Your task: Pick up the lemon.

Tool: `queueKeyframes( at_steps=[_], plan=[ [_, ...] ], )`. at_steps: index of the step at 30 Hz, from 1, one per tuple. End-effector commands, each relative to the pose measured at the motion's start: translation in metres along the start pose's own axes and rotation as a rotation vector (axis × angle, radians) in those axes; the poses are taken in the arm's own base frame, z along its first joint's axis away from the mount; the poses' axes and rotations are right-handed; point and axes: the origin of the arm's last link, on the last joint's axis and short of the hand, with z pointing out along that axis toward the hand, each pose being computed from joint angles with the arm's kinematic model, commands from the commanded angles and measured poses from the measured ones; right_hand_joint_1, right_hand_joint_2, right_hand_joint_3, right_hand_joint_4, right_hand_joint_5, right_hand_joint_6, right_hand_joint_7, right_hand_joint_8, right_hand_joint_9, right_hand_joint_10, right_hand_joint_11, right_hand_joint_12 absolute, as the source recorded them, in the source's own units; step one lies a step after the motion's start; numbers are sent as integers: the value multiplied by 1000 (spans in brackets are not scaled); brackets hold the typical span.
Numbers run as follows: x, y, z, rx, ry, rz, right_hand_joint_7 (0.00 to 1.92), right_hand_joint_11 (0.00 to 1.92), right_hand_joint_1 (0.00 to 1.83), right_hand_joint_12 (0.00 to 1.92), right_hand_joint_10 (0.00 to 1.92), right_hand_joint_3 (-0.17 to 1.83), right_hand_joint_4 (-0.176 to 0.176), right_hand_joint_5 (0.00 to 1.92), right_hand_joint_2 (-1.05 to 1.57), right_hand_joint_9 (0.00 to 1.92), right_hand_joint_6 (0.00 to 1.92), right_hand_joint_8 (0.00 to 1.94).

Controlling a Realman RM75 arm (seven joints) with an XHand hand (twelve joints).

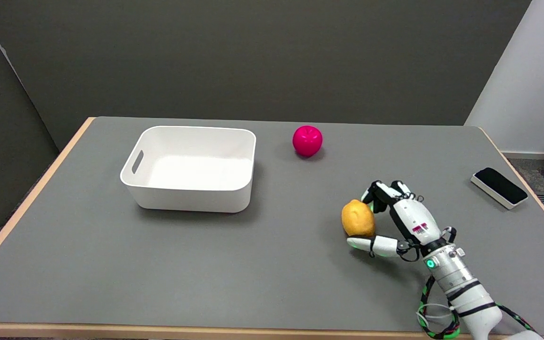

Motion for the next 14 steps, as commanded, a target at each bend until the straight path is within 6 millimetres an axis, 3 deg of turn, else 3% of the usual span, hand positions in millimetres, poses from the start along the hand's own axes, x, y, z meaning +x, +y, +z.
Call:
queueKeyframes(
  at_steps=[1, 9, 14],
  plan=[
    [34, -46, 58, 246, 107, -137, 618, -1, 1090, 1921, 1912, 129, -176, 364, 1364, 469, 1656, 1911],
    [58, -119, 136, 401, 130, -201, 638, -1, 1100, 1921, 1921, 123, -176, 367, 1356, 521, 1653, 1872],
    [52, -162, 188, 437, 93, -220, 639, -1, 1100, 1921, 1918, 144, -176, 369, 1346, 503, 1658, 1869]
  ],
)
